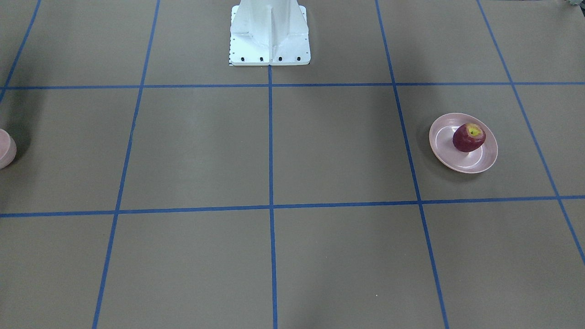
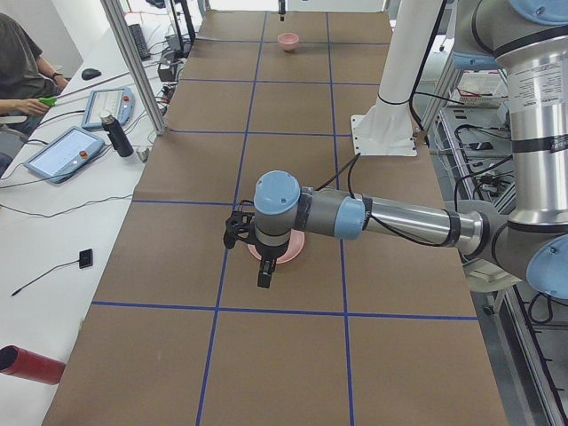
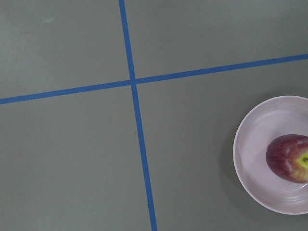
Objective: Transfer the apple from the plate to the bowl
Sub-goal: 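Lower the right gripper onto the rim of the small pink bowl and grasp it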
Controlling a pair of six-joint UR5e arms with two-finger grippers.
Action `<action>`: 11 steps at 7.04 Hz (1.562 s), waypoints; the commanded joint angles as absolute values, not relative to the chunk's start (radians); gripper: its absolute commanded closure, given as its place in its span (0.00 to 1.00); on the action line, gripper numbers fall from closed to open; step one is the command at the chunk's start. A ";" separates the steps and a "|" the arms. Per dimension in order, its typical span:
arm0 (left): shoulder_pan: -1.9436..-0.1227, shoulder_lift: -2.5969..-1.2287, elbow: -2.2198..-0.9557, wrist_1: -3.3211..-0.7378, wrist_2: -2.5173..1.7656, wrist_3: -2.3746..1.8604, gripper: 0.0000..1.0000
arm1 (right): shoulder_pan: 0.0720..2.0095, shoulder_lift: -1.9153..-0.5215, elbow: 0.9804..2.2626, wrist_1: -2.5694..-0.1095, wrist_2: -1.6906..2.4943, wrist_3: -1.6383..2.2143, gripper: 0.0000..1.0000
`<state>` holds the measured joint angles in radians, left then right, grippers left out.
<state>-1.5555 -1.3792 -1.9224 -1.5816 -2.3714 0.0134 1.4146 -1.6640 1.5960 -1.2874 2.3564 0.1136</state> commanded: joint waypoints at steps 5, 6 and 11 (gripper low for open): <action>-1.555 -1.393 -1.928 -1.574 -2.373 0.008 0.02 | 1.273 -1.675 1.381 -0.859 2.304 0.348 0.00; -1.554 -1.394 -1.928 -1.581 -2.373 -0.044 0.02 | 1.272 -1.675 1.379 -0.861 2.307 0.347 0.00; -1.554 -1.405 -1.927 -1.582 -2.372 -0.075 0.01 | 1.273 -1.687 1.385 -0.857 2.307 0.335 1.00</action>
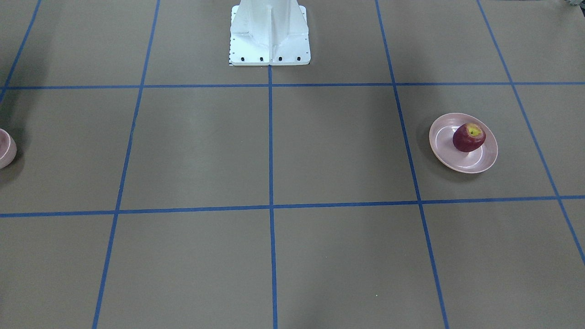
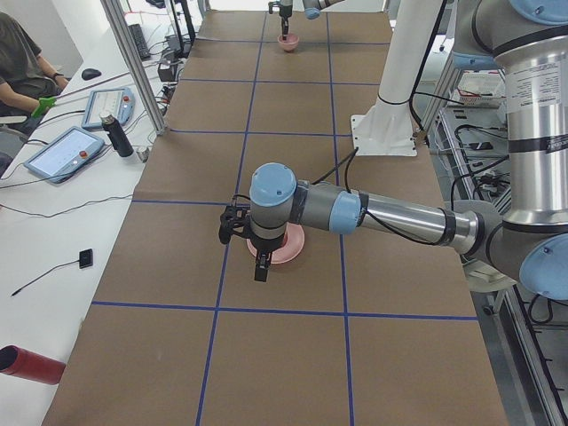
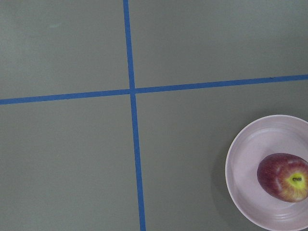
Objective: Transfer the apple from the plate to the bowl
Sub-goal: 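Lower the right gripper onto the rim of the small pink bowl and grasp it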
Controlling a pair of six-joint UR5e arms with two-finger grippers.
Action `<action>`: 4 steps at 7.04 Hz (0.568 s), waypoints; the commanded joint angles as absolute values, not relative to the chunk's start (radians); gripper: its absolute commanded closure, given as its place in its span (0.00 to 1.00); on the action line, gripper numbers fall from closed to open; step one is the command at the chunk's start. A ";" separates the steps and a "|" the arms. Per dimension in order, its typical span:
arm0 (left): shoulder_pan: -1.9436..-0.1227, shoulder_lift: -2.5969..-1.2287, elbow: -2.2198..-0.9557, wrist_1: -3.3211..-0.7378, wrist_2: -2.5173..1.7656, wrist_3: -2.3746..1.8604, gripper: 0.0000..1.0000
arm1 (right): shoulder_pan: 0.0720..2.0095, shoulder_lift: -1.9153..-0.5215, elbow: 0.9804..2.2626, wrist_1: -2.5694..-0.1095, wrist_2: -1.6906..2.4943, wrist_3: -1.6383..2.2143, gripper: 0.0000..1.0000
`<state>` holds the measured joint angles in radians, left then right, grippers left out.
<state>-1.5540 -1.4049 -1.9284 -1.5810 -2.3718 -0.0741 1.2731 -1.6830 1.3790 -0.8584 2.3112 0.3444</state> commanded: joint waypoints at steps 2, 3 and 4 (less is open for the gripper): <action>-1.552 -1.405 -1.925 -1.582 -2.372 -0.080 0.01 | 1.273 -1.692 1.410 -0.856 2.303 0.322 1.00; -1.552 -1.405 -1.925 -1.582 -2.372 -0.080 0.02 | 1.276 -1.693 1.446 -0.861 2.312 0.322 1.00; -1.552 -1.405 -1.924 -1.582 -2.372 -0.080 0.02 | 1.276 -1.690 1.500 -0.897 2.328 0.325 1.00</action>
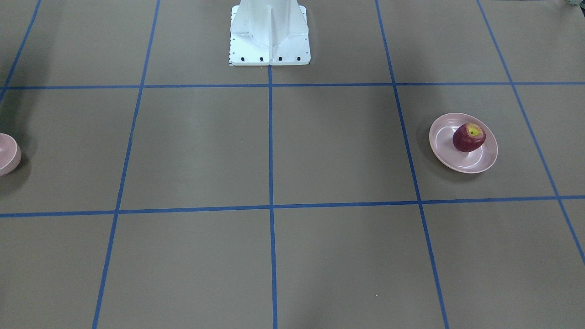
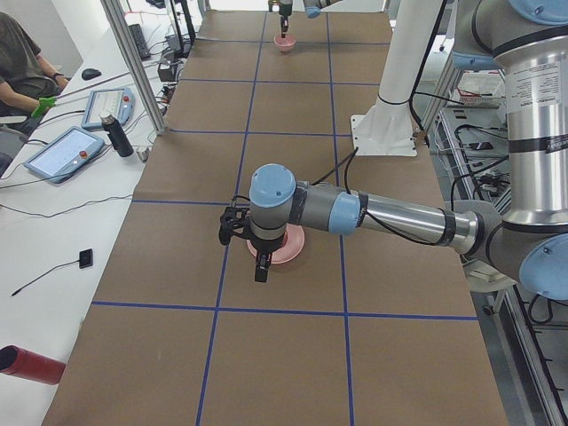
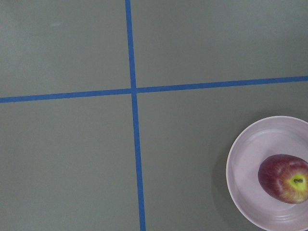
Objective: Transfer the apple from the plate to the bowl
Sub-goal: 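Slide the pink bowl with the right gripper to the table centre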
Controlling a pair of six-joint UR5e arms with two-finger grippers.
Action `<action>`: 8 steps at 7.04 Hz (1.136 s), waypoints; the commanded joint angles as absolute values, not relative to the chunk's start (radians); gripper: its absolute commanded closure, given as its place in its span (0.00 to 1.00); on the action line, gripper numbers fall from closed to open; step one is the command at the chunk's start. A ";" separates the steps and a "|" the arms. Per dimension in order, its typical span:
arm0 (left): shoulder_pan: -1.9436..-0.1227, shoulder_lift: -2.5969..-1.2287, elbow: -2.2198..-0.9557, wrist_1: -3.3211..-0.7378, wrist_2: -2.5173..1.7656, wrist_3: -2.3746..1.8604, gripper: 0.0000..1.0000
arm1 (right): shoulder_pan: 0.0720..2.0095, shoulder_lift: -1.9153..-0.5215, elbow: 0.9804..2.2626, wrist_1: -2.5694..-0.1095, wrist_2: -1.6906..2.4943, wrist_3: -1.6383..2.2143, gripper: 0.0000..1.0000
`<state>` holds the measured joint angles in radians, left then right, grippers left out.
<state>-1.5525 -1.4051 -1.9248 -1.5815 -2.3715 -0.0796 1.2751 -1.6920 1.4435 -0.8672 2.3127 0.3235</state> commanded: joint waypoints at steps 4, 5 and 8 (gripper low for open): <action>-1.552 -1.405 -1.925 -1.582 -2.376 -0.080 0.01 | 1.118 -1.468 1.787 -1.239 2.371 0.667 1.00; -1.551 -1.407 -1.921 -1.580 -2.379 -0.080 0.02 | 0.977 -1.337 1.783 -1.249 2.343 0.878 1.00; -1.528 -1.439 -1.921 -1.583 -2.379 -0.162 0.02 | 0.732 -1.010 1.697 -1.440 2.114 1.160 1.00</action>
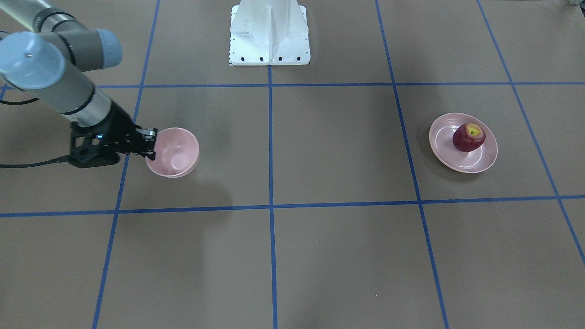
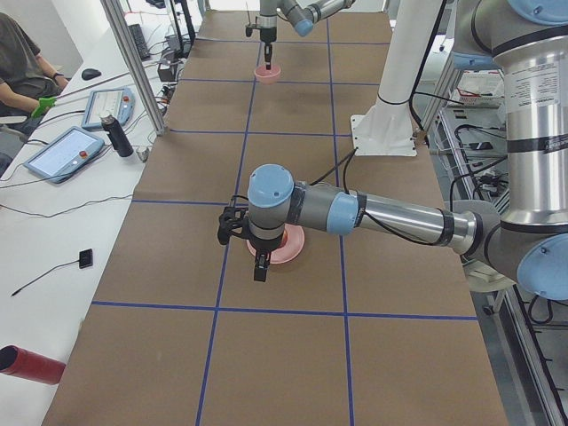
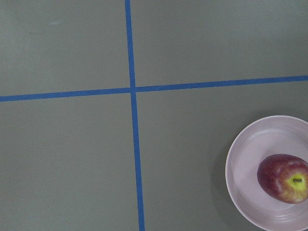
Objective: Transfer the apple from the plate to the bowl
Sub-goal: 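Slide the pink bowl with the right gripper to the table centre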
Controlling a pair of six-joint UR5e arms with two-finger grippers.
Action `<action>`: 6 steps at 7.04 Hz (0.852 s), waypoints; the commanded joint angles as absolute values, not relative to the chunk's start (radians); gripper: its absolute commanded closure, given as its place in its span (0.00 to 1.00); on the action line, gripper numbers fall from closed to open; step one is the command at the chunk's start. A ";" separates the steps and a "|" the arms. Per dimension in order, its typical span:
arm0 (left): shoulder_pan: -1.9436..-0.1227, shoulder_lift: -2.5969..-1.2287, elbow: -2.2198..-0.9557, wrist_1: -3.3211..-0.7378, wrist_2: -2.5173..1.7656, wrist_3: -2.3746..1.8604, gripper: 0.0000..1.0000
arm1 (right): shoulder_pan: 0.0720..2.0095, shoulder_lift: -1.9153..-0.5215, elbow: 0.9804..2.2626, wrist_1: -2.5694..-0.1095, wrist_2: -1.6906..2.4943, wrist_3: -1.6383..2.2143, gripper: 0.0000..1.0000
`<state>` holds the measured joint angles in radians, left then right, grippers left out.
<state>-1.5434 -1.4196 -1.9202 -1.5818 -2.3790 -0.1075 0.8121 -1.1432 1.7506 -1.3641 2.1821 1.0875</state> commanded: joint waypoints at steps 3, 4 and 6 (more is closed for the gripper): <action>-1.519 -1.440 -1.921 -1.585 -2.379 -0.169 0.02 | 0.680 -0.867 1.525 -1.430 2.043 1.278 1.00; -1.519 -1.439 -1.922 -1.585 -2.379 -0.169 0.02 | 0.677 -0.841 1.490 -1.407 2.039 1.281 1.00; -1.516 -1.439 -1.921 -1.585 -2.379 -0.167 0.02 | 0.670 -0.770 1.383 -1.387 2.037 1.307 1.00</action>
